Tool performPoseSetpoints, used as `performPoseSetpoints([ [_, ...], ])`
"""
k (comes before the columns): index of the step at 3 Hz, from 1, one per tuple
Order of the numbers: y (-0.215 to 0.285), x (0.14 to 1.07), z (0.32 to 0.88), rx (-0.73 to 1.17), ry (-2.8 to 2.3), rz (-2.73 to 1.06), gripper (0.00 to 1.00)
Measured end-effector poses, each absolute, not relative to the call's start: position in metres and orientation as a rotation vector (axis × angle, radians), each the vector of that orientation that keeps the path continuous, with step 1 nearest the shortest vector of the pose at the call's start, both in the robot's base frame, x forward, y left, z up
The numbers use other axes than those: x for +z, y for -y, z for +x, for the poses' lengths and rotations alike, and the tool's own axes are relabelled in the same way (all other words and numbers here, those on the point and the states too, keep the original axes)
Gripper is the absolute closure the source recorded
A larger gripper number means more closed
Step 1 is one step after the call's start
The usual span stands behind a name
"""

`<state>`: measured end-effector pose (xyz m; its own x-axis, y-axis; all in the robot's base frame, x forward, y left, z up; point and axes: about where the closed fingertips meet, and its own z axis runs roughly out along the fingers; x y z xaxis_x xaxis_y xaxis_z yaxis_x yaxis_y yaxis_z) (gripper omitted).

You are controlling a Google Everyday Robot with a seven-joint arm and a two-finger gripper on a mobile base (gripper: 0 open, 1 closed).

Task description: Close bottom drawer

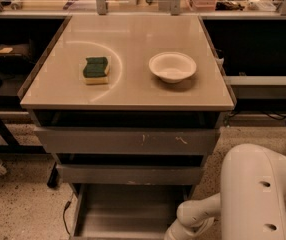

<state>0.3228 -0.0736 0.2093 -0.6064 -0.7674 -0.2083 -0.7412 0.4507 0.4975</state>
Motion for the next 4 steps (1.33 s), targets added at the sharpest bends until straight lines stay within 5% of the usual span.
performPoseSetpoints([
  [2,0.0736,0.2093,0.3228,-0.867,2.635,1.371,0.13],
  [3,0.0736,0.2092,0.3227,-0.867,2.635,1.371,0.00],
  [4,0.0736,0.2092,0.3227,-0.867,2.635,1.371,0.00],
])
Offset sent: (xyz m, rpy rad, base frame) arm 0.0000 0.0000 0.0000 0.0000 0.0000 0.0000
